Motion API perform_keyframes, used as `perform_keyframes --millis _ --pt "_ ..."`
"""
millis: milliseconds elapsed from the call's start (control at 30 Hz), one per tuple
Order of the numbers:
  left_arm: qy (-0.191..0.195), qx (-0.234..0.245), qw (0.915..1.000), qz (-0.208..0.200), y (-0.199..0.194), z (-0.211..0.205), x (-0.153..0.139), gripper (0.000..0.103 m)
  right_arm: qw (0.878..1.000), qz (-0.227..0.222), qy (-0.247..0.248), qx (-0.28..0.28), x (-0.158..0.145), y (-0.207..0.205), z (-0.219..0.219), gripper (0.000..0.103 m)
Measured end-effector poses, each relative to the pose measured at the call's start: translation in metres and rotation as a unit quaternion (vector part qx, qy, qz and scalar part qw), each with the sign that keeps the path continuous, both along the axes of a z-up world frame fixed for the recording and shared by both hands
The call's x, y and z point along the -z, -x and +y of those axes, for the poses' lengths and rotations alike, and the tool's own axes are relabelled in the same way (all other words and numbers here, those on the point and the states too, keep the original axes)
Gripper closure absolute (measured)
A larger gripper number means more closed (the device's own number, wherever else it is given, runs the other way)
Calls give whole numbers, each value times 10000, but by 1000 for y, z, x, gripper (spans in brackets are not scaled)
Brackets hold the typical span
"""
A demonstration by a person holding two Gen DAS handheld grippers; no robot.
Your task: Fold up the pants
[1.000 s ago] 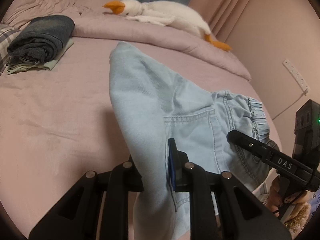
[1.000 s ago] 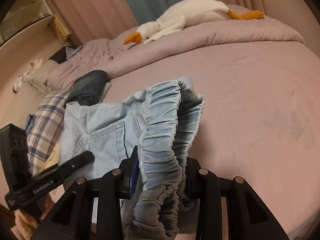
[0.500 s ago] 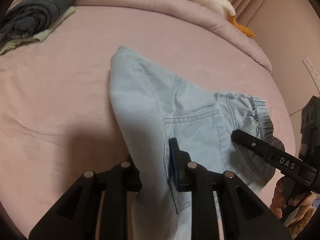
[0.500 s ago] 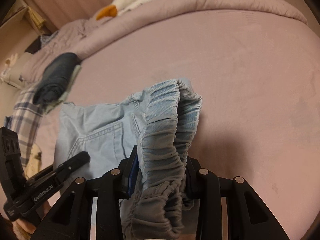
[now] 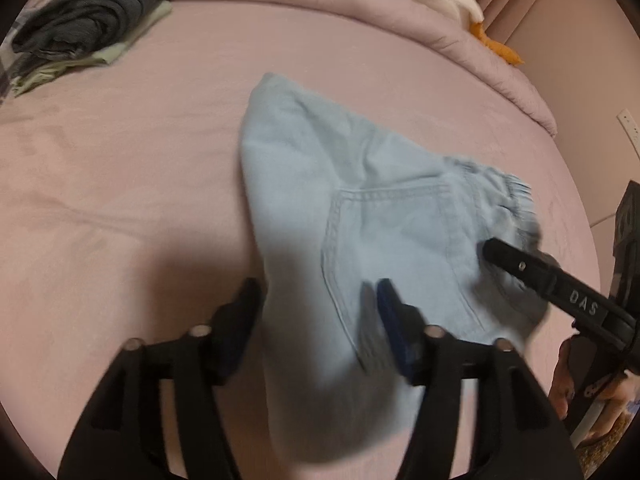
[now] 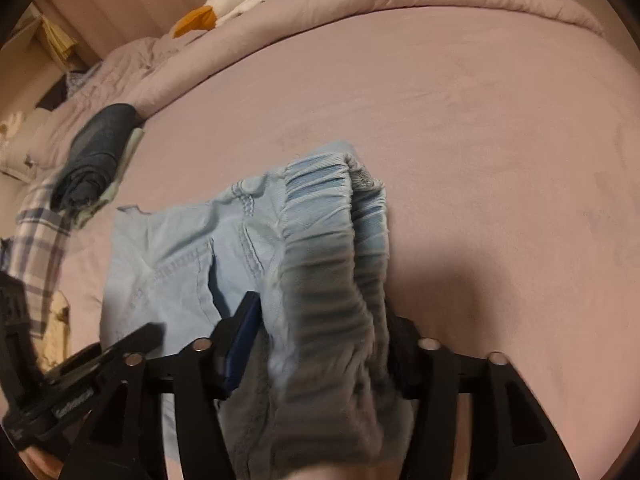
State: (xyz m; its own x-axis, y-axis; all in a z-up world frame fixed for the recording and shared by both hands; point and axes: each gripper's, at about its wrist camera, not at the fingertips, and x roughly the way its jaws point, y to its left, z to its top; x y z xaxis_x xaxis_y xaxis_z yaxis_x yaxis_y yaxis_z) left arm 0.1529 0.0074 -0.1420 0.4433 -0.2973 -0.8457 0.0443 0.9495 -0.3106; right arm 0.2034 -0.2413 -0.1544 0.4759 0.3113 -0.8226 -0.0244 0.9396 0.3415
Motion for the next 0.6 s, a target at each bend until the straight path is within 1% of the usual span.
perform_keyframes --millis 33,100,167,200,233,267,300,333,400,467,600 --pt "40 -49 9999 -114 9 4 -8 30 9999 -88 51 6 -6 5 -1 41" --pt "127 -94 9993 -332 24 9 -24 16 9994 -271 181 65 -23 21 -6 40" --pt "254 -128 9980 -558 39 16 -44 11 9983 -515 255 72 -42 37 -10 37" --pt "312 -154 9972 -664 45 19 -53 6 9972 -700 264 54 -55 47 -11 32" --pt "354 -195 9961 -784 54 22 -64 4 9961 -838 266 39 -64 53 -12 27" --pt "374 -232 9950 -892 57 21 -73 1 9946 -1006 272 28 -75 63 -13 26" --pt "390 -258 9938 -1011 64 22 -81 1 9924 -1197 288 12 -87 74 -13 25" --pt "365 -269 9926 -1122 72 23 -90 1 9913 -1282 304 0 -93 79 -12 24" --pt "321 -281 9915 -1231 79 19 -99 1 9880 -1512 327 -30 -110 97 -11 22" --pt "281 -280 9907 -1303 87 17 -105 0 9854 -1676 288 -61 -119 105 -5 21" --pt "295 -268 9909 -1288 96 19 -106 0 9834 -1798 212 -104 -126 115 0 21"
